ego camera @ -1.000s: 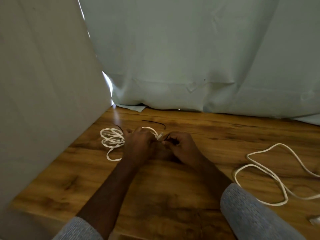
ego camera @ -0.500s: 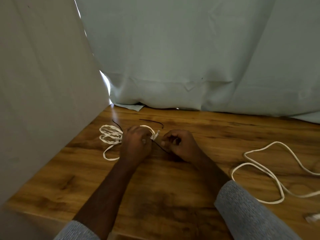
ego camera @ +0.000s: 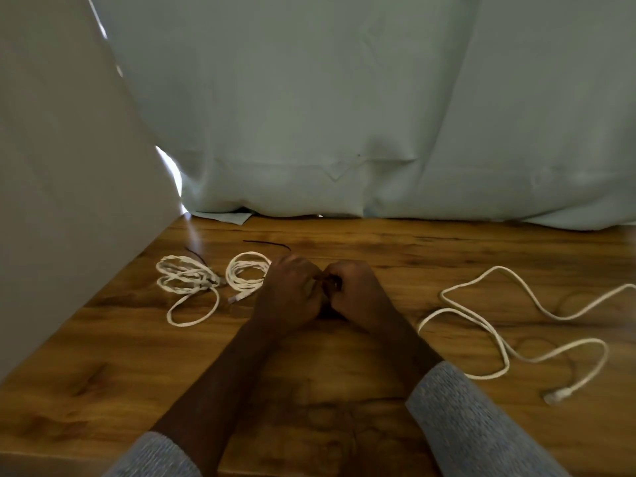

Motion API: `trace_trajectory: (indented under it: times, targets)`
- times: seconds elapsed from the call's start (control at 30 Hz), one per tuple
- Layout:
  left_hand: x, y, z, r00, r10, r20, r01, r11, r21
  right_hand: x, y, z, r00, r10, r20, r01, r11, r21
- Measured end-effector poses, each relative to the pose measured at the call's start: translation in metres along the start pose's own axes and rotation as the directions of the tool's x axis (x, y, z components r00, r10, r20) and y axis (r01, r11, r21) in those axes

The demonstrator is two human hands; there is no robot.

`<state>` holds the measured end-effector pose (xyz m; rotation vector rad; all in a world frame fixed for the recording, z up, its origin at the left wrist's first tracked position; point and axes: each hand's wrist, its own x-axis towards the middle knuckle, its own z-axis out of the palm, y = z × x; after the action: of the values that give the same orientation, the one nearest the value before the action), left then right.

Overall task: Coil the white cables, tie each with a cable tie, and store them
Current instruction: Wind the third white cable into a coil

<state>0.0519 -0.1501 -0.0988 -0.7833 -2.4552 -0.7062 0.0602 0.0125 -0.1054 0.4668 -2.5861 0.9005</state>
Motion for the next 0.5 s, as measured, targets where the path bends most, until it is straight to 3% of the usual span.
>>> trace_trajectory:
  times: [0.17,0.3,0.5]
  targets:
    - [0.010,0.031,0.027,0.998,0.064,0.002,-0.064,0.994,-0.094,-0.027,0.008,-0.039,0.991,0.054,-0.123,-0.071,0.988,-0.137]
    - [0.012,0.067,0.051,0.984,0.158,0.076,-0.141,0.971,-0.193,-0.065,0.021,-0.082,0.933,0.137,-0.332,-0.206,0.961,-0.183]
    - [0.012,0.119,0.071,0.936,0.339,0.093,-0.308,0.919,-0.247,-0.132,0.032,-0.139,0.902,0.197,-0.385,-0.298,0.928,-0.224]
